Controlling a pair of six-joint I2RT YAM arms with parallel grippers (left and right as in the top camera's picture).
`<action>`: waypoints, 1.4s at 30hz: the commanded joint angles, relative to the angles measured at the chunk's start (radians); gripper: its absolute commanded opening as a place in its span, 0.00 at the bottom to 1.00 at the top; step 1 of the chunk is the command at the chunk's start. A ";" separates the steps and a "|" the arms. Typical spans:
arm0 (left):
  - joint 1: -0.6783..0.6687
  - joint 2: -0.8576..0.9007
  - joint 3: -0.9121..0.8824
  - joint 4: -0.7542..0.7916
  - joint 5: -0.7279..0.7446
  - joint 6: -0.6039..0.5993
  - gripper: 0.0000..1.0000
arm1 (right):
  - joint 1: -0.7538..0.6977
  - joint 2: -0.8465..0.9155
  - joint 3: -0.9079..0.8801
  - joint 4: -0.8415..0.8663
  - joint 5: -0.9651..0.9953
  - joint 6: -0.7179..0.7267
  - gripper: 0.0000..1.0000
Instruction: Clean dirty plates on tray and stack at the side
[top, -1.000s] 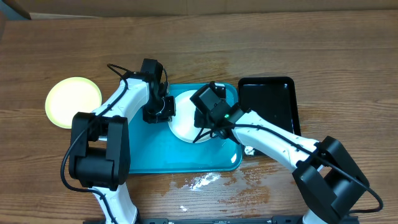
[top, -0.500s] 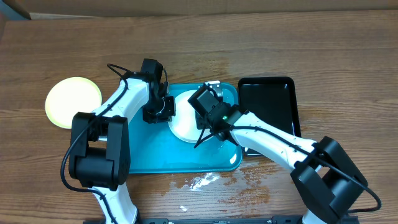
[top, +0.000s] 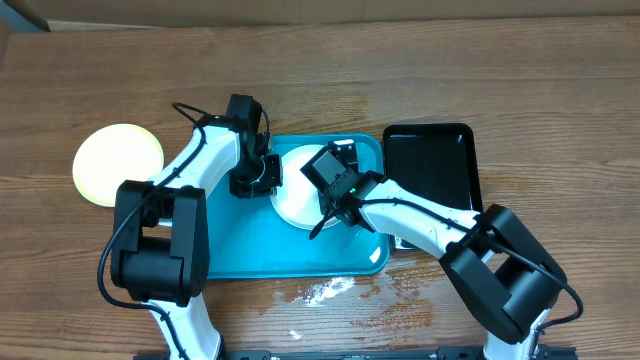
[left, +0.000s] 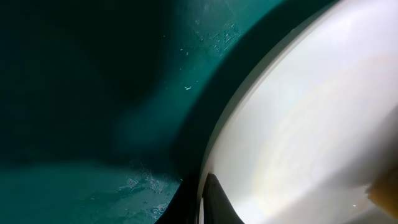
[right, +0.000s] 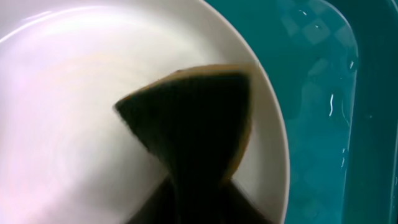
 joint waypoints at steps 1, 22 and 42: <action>-0.003 0.034 -0.020 0.004 -0.045 -0.016 0.04 | 0.003 -0.001 -0.003 0.011 0.019 -0.010 0.38; -0.003 0.034 -0.020 -0.008 -0.045 -0.013 0.04 | 0.006 -0.016 0.101 -0.208 -0.114 -0.072 0.42; -0.002 0.034 -0.020 -0.007 -0.068 0.010 0.04 | -0.050 0.007 0.069 -0.198 -0.087 -0.072 0.04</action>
